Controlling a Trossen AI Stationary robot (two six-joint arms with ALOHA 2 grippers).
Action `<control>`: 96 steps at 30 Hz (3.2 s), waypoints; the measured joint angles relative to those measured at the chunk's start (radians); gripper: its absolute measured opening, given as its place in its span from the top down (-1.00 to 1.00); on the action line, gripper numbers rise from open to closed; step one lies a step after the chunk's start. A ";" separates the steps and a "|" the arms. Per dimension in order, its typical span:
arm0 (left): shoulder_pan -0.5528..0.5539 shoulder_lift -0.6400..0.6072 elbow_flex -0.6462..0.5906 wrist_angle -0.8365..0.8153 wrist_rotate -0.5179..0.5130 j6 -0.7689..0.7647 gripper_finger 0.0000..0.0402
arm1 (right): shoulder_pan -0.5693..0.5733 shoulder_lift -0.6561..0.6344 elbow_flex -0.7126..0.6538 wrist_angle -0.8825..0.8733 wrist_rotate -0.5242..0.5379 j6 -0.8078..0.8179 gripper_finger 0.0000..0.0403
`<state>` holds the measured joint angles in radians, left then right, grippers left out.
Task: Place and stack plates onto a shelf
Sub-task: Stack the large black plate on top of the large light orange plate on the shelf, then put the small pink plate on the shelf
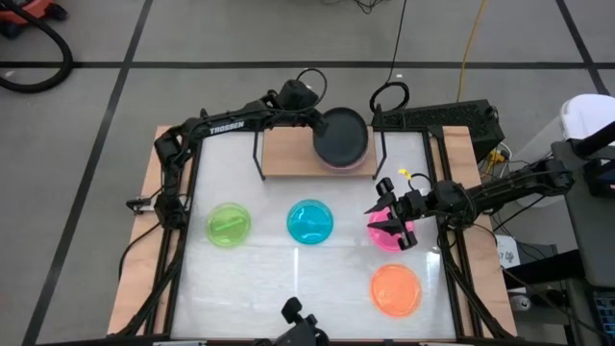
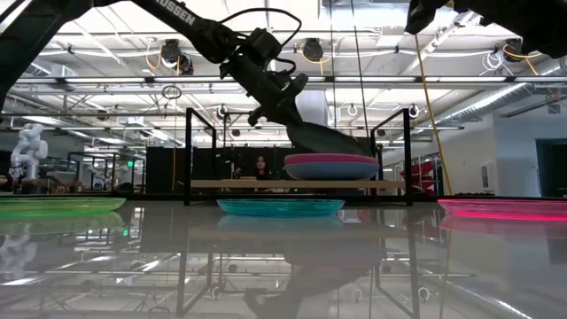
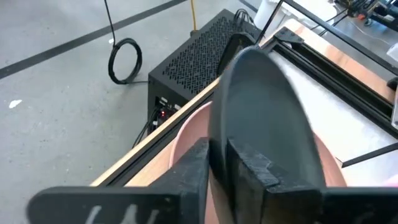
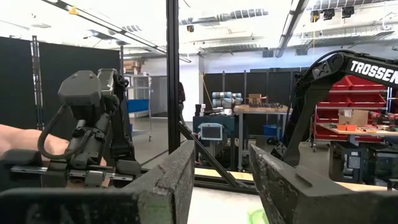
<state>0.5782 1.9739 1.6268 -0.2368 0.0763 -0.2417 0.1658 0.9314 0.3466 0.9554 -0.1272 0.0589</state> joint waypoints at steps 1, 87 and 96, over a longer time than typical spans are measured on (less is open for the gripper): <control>0.000 0.000 0.000 0.000 0.001 0.000 0.65 | 0.000 0.000 0.000 -0.001 0.000 0.000 0.33; -0.516 -1.078 -1.292 0.919 -0.210 0.075 0.43 | 0.033 0.000 0.249 -0.963 0.206 0.168 0.33; -0.516 -1.078 -1.292 0.913 -0.210 0.073 0.43 | 0.173 0.064 0.249 -1.175 0.347 0.239 0.33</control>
<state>0.0620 0.8963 0.3351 0.6758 -0.1333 -0.1688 0.3387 0.9958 0.5957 -0.2192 0.2200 0.2978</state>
